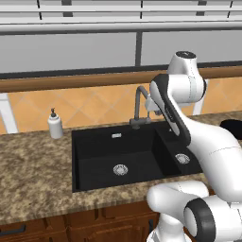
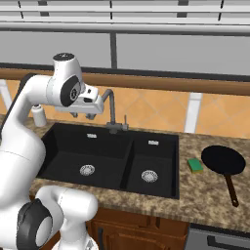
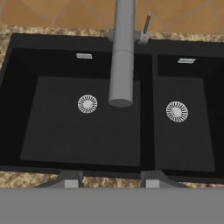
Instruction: Pick the pan and sponge and place them into the sink. Then turn on the water.
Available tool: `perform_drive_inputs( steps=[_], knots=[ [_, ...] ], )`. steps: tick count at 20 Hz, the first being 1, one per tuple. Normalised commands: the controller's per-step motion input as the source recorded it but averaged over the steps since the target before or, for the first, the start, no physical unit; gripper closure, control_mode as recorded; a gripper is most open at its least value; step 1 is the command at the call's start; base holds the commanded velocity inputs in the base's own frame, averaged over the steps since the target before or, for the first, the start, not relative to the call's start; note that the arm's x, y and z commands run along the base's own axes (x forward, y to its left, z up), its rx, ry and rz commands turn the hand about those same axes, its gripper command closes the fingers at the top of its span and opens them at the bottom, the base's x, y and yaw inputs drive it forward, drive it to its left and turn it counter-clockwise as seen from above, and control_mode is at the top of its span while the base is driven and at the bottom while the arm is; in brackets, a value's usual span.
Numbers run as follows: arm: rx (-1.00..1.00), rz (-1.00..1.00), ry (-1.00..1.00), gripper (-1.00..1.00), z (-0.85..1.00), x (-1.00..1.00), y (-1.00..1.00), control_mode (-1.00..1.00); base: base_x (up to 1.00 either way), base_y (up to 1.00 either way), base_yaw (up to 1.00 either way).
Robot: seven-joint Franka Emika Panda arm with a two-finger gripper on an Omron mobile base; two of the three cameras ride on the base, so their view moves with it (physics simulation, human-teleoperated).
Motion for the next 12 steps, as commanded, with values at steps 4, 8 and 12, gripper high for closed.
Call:
perform_drive_inputs(
  steps=[4,8,12],
  knots=[
    [0.00,0.00,0.00,-1.00,0.00,0.00,0.00,1.00,0.00,-0.01,0.00],
    [0.00,0.00,0.00,-1.00,0.00,0.00,0.00,1.00,0.00,-0.19,0.00],
    [0.00,0.00,0.00,-1.00,0.00,0.00,0.00,1.00,0.00,-0.39,0.00]
  ],
)
